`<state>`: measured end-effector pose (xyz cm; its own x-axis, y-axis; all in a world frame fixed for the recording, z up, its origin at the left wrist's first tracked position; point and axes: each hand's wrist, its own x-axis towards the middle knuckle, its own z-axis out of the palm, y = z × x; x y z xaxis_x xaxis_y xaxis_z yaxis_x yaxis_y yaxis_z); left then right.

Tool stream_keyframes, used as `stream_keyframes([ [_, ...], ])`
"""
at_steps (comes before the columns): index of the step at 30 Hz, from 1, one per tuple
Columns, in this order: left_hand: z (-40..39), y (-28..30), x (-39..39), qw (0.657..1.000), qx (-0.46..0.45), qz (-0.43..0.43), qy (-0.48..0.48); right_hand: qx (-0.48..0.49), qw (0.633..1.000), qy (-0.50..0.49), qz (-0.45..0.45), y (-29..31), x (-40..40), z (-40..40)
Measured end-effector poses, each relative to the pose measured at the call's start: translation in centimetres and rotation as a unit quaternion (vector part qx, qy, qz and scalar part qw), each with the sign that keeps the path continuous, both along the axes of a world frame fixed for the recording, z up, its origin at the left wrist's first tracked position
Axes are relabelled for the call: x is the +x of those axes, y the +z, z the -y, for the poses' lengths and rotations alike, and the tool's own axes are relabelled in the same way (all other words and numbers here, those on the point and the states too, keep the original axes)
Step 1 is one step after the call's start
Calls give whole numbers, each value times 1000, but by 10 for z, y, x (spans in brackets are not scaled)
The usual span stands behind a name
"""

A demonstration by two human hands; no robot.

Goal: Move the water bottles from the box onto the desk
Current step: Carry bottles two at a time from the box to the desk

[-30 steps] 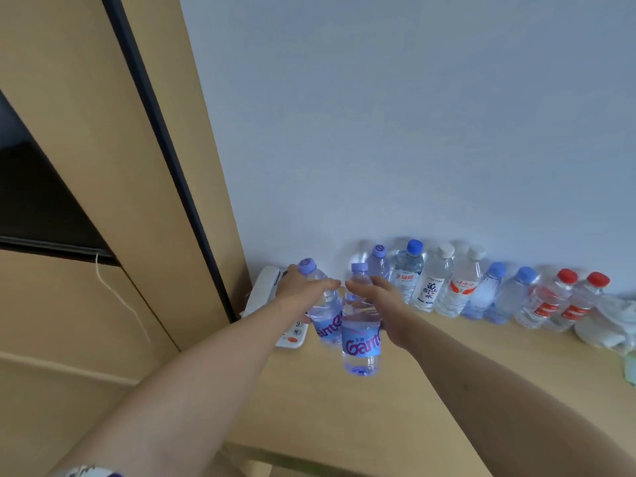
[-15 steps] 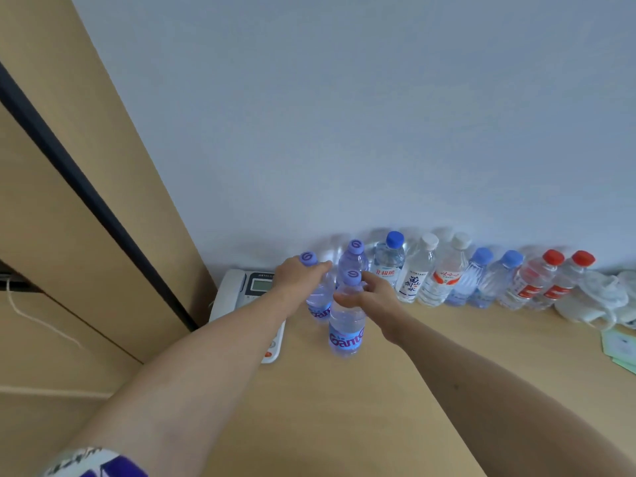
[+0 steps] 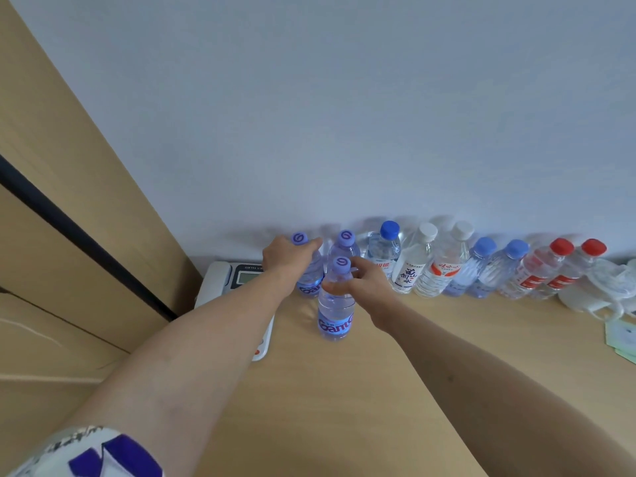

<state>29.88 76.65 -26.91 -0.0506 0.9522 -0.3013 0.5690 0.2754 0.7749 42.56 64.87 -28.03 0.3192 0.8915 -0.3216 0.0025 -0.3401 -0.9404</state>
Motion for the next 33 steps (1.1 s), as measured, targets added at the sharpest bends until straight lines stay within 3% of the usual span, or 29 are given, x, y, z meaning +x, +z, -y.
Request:
stream_keyframes([
  [15,-3,5,-13,993,-61,62,-74,-20,991,23,129,21,-20,3],
  [21,0,16,-28,986,-73,80,-123,-4,992,12,125,21,-41,-7],
  [33,-6,18,-57,991,-55,69,-99,-1,994,1,110,14,-56,-19],
])
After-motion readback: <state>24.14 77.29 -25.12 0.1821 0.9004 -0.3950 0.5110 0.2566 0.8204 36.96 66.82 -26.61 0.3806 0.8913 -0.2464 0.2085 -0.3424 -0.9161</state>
